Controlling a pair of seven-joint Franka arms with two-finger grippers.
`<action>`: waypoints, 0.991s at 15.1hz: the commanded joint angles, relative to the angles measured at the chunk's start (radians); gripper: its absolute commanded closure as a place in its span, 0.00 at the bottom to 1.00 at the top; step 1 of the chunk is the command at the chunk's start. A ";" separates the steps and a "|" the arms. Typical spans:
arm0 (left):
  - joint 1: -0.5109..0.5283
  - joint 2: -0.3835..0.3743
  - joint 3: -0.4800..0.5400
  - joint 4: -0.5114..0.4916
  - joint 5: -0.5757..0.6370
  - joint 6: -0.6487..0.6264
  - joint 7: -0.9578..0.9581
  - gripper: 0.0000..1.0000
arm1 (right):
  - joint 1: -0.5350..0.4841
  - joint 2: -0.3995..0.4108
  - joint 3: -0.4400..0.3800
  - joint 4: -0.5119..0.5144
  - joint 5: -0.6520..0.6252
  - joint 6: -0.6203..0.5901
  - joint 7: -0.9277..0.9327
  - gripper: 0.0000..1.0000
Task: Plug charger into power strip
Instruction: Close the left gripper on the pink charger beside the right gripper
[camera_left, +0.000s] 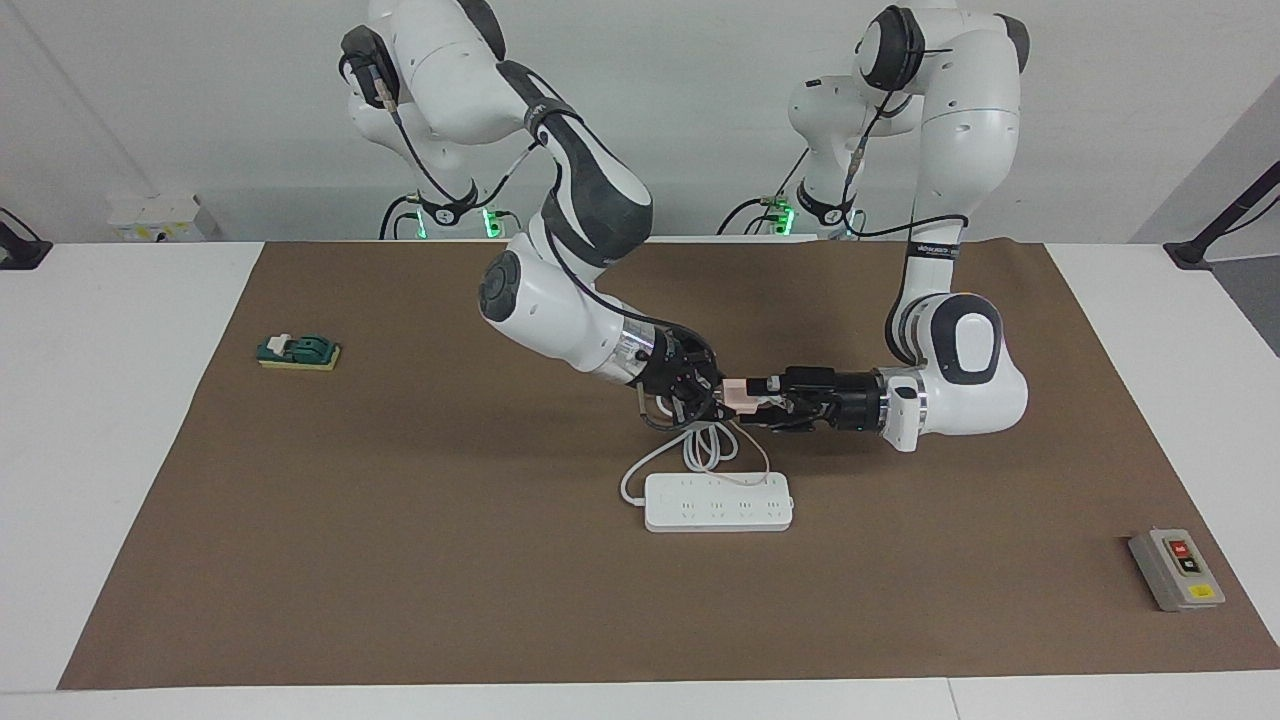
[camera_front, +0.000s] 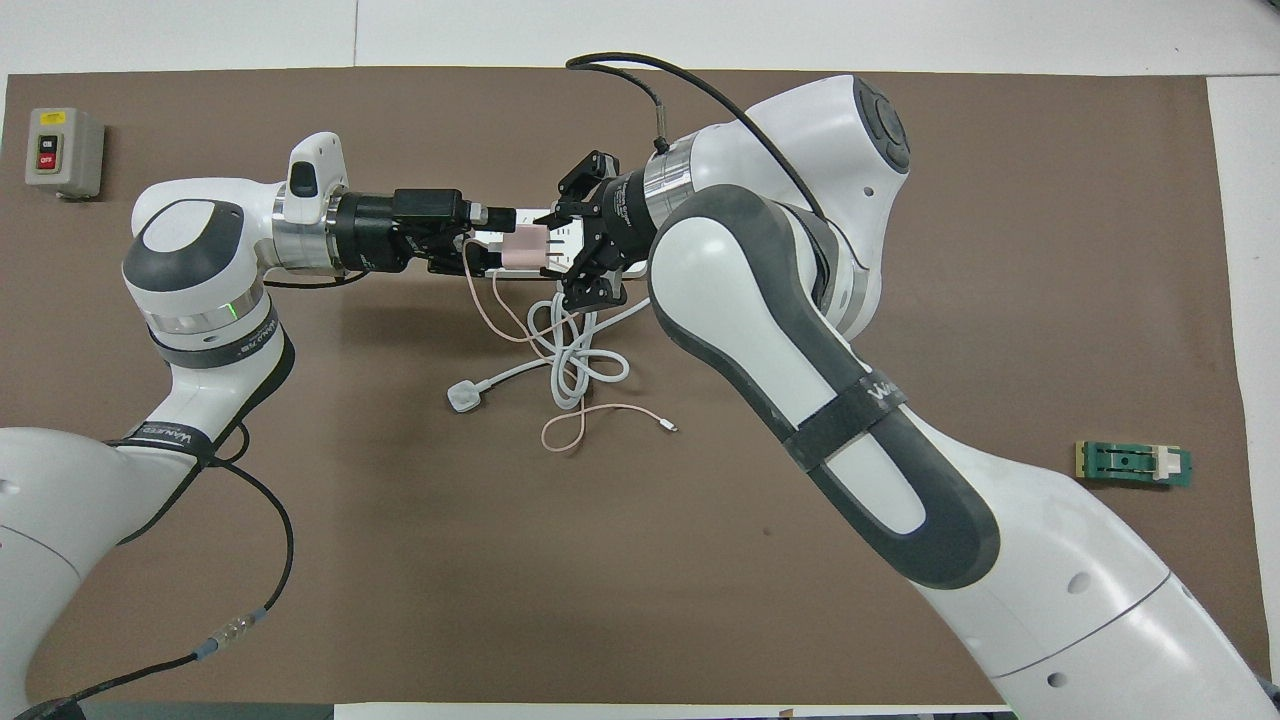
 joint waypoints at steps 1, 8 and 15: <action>0.000 -0.038 0.004 -0.046 -0.002 -0.006 -0.004 0.04 | -0.009 0.004 0.006 0.011 0.000 -0.014 -0.018 1.00; -0.006 -0.041 0.004 -0.058 -0.002 -0.009 -0.003 0.37 | -0.010 0.004 0.006 0.011 0.000 -0.016 -0.018 1.00; 0.003 -0.044 0.007 -0.058 0.002 -0.011 0.025 1.00 | -0.010 0.004 0.006 0.011 0.000 -0.016 -0.018 1.00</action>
